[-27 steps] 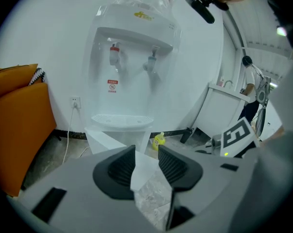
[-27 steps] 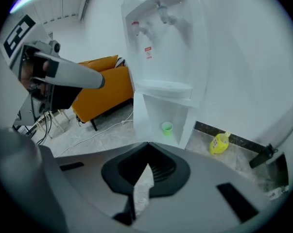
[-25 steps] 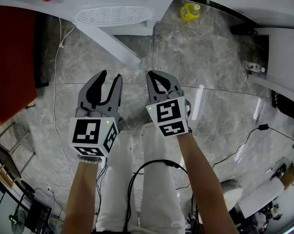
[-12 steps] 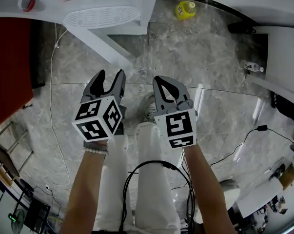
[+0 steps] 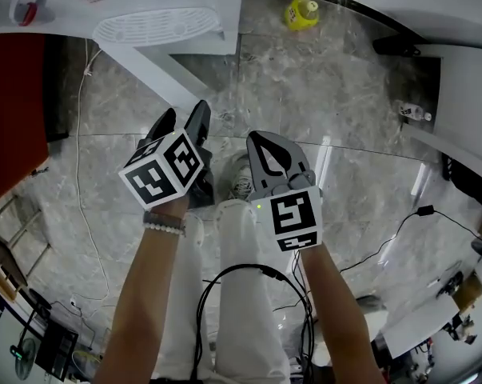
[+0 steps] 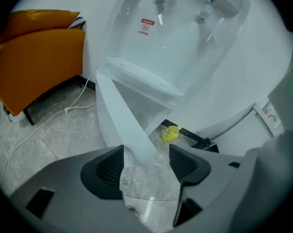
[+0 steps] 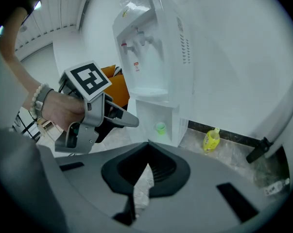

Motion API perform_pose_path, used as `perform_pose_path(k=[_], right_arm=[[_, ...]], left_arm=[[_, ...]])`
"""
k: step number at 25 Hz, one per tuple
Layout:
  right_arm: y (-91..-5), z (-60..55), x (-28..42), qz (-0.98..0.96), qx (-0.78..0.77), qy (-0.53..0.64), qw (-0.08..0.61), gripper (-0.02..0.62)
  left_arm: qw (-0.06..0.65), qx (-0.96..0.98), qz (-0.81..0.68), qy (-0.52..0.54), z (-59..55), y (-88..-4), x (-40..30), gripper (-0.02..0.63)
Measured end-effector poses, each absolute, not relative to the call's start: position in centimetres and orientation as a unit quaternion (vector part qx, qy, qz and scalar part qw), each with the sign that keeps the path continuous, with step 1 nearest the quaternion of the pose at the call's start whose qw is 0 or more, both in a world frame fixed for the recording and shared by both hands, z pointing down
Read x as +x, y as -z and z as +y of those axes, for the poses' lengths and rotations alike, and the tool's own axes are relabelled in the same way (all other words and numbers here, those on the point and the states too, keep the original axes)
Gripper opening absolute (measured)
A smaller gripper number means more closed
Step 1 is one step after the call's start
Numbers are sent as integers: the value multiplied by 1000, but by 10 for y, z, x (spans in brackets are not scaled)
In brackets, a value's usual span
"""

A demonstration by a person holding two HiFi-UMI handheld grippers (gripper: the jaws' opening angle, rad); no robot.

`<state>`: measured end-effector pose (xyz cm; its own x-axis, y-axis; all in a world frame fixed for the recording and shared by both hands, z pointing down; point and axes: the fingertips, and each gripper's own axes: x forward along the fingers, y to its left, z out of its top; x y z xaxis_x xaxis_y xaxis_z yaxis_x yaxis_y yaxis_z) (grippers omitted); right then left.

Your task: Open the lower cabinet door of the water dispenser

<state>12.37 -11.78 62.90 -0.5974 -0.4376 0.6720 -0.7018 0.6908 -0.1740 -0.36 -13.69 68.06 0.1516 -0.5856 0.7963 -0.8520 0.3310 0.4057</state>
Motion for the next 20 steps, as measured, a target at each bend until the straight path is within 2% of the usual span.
perform_pose_path(k=[7, 11, 20], right_arm=[[-634, -118, 129, -868, 319, -217, 313, 5], [-635, -115, 124, -869, 312, -216, 317, 5], [-636, -114, 98, -874, 300, -206, 322, 5]], left_arm=[[529, 531, -650, -125, -142, -697, -8, 291], [566, 518, -635, -96, -136, -707, -6, 276], [567, 536, -618, -98, -125, -707, -13, 267]])
